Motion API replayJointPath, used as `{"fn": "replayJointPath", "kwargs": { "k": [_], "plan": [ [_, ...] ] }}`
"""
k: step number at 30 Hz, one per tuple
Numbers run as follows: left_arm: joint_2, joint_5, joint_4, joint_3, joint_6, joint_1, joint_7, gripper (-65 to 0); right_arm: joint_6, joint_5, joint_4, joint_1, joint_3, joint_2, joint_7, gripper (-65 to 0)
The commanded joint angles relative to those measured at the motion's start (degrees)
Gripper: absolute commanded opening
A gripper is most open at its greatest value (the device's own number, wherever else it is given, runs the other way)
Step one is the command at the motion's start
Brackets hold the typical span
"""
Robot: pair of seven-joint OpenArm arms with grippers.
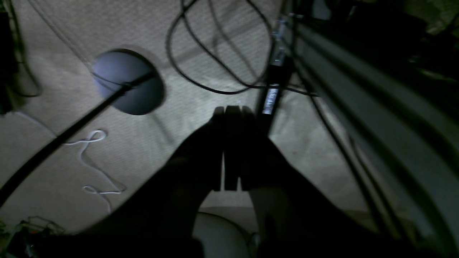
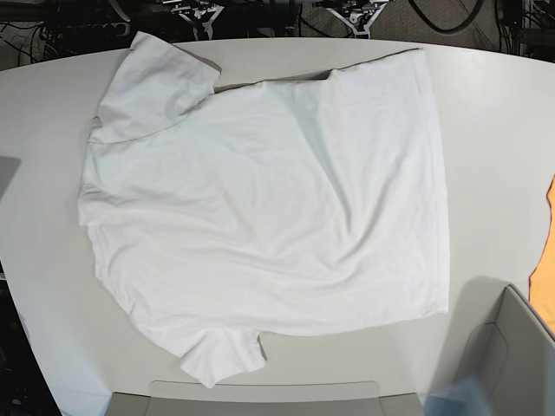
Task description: Fold the T-shirt properly
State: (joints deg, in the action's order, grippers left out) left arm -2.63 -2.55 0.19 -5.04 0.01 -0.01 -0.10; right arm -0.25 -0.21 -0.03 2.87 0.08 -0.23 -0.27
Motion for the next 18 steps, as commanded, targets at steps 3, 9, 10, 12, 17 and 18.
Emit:
{"fn": "replayJointPath", "kwargs": {
  "k": [3,9,10,12,17,18],
  "plan": [
    [-1.7,0.2,-0.1,0.1,0.2,0.1,-0.2,-64.8,0.0,-0.2,0.0,1.0,-0.1,0.0,-0.2,-64.8],
    [-2.8,0.2,0.0,0.1,0.2,-0.1,-0.2,-64.8,0.0,-0.1,0.0,1.7,0.1,-2.8,-0.2,-64.8],
    [-2.9,0.2,0.1,0.1,0.2,-0.2,-0.2,-64.8,0.0,0.0,0.0,1.7,0.1,-3.4,-0.2,-64.8],
    [-2.9,0.2,0.2,0.1,0.2,-0.2,-0.2,-64.8,0.0,0.0,0.0,1.2,0.0,-4.4,-0.2,-64.8],
    [-2.7,0.2,0.2,0.1,0.2,0.0,-0.2,-64.8,0.0,0.0,0.0,0.6,0.0,-4.2,0.1,-64.8],
    [-2.7,0.2,0.2,0.1,0.2,0.1,-0.2,-64.8,0.0,0.0,0.0,1.0,0.0,-4.0,0.1,-64.8]
  ]
}}
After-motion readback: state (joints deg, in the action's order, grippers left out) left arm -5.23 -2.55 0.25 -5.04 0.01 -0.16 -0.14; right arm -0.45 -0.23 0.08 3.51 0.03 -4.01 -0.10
